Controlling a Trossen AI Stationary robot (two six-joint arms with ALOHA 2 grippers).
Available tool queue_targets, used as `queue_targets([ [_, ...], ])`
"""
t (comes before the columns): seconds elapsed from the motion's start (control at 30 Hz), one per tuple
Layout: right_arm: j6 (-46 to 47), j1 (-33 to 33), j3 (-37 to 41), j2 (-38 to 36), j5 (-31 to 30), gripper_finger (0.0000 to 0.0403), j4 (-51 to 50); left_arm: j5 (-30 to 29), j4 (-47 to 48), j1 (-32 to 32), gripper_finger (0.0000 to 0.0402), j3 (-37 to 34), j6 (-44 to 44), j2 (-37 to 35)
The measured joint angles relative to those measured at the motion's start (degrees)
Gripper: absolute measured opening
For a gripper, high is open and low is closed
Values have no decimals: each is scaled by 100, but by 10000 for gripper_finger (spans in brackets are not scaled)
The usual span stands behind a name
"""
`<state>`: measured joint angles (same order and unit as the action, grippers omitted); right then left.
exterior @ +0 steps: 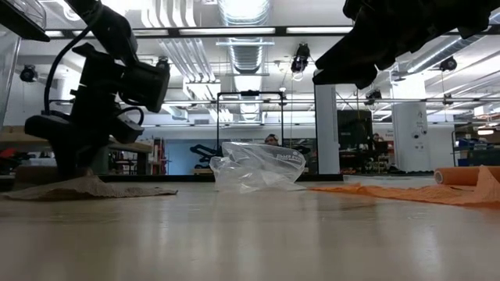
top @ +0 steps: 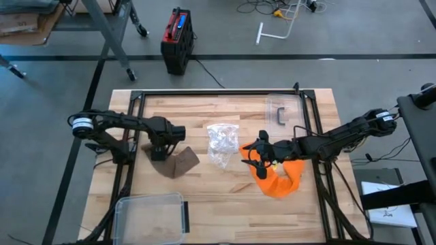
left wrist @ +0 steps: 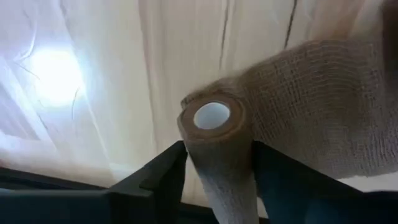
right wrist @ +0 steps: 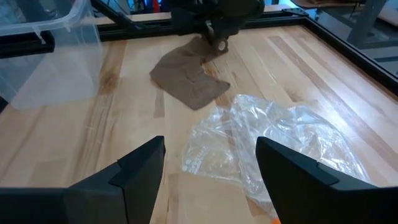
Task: Roll bandage
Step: Roll the brown bandage
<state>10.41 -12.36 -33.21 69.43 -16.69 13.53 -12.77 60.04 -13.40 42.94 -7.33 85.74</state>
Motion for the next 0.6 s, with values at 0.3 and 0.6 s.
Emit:
queue_targets([
  [0.3,-2,0,0,0,2,236,6,-23,-56,0,81,46,160,-40],
  [0.6,-269,25,2,22,-149,242,840,-1,687,99,52,1322,994,-766],
])
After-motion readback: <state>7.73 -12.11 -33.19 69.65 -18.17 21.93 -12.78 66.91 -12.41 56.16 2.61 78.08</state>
